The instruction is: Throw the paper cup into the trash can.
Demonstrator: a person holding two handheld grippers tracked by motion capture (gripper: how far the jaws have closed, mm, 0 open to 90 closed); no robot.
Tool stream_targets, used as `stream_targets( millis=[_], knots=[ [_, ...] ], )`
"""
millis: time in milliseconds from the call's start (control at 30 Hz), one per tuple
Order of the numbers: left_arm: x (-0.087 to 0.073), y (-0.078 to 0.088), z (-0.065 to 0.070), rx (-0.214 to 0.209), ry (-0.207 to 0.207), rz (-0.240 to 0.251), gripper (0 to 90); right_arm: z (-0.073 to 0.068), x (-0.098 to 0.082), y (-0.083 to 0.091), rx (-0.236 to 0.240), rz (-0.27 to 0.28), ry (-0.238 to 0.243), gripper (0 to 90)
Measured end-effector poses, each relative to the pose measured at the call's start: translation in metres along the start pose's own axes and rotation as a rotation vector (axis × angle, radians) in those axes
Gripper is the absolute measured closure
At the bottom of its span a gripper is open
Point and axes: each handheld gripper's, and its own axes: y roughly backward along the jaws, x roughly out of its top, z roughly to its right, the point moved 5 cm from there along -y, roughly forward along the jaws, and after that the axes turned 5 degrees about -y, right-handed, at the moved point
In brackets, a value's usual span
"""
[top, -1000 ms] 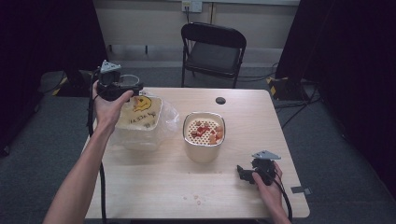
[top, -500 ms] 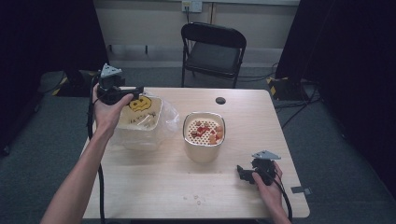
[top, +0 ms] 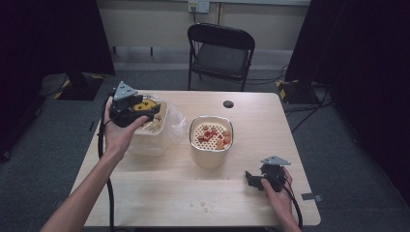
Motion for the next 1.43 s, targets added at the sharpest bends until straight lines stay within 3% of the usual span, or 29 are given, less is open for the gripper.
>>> stream_targets(
  millis=[67,200,467,500,600,700,733,833,867,933,967,1033,1067,1133,1200,1233,1267,1300,1433],
  knots=[
    [-0.002,0.002,0.005,-0.024,0.006,-0.002,27.8,0.000,0.000,0.000,0.000,0.000,0.000,8.8],
    [-0.013,0.010,0.020,-0.038,-0.049,0.006,27.9,0.000,0.000,0.000,0.000,0.000,-0.001,8.8],
    [-0.034,0.028,0.048,-0.105,-0.049,0.050,27.9,0.000,0.000,0.000,0.000,0.000,0.000,8.8],
    [-0.046,0.032,0.059,-0.143,-0.046,0.043,27.9,0.000,0.000,0.000,0.000,0.000,-0.001,8.8],
    [-0.069,0.032,0.074,-0.167,-0.071,0.004,27.8,0.000,0.000,0.000,0.000,0.000,-0.001,8.8],
    [-0.096,0.026,0.088,-0.210,-0.059,-0.027,26.5,0.000,0.000,0.000,0.000,0.000,0.000,8.8],
    [-0.096,0.026,0.088,-0.210,-0.059,-0.027,25.8,0.000,0.000,0.000,0.000,0.000,0.000,8.8],
    [-0.128,0.016,0.099,-0.232,-0.064,-0.084,23.3,0.000,0.000,0.000,0.000,0.000,0.000,8.8],
    [-0.149,0.007,0.104,-0.235,-0.048,-0.131,20.8,0.000,0.000,0.000,0.000,0.000,0.000,8.8],
    [-0.156,0.004,0.106,-0.239,-0.055,-0.150,20.0,0.000,0.000,0.000,0.000,0.000,-0.001,8.8],
    [-0.174,-0.005,0.109,-0.239,-0.058,-0.206,19.5,0.000,0.000,0.000,0.000,0.000,-0.001,8.8],
    [-0.187,-0.014,0.107,-0.252,-0.066,-0.275,18.7,0.000,0.000,0.000,0.000,0.000,-0.001,8.8],
    [-0.187,-0.014,0.107,-0.252,-0.066,-0.275,18.5,0.000,0.000,0.000,0.000,0.000,-0.001,8.8],
    [-0.200,-0.021,0.100,-0.219,-0.055,-0.328,18.3,0.000,0.000,0.000,0.000,0.000,-0.001,8.8],
    [-0.203,-0.023,0.100,-0.223,-0.041,-0.328,15.7,0.000,0.000,0.000,0.000,0.000,-0.001,8.8],
    [-0.205,-0.023,0.101,-0.207,-0.072,-0.331,16.8,0.000,0.000,0.000,0.000,0.000,-0.001,8.8],
    [-0.206,-0.023,0.102,-0.191,-0.077,-0.325,15.5,0.000,0.000,0.000,0.000,0.000,-0.001,8.8],
    [-0.207,-0.024,0.103,-0.183,-0.067,-0.306,14.0,0.000,0.000,0.000,0.000,0.000,-0.001,8.8],
    [-0.207,-0.024,0.102,-0.182,-0.069,-0.308,13.0,0.000,0.000,0.000,0.000,0.000,-0.001,8.8]
  ],
)
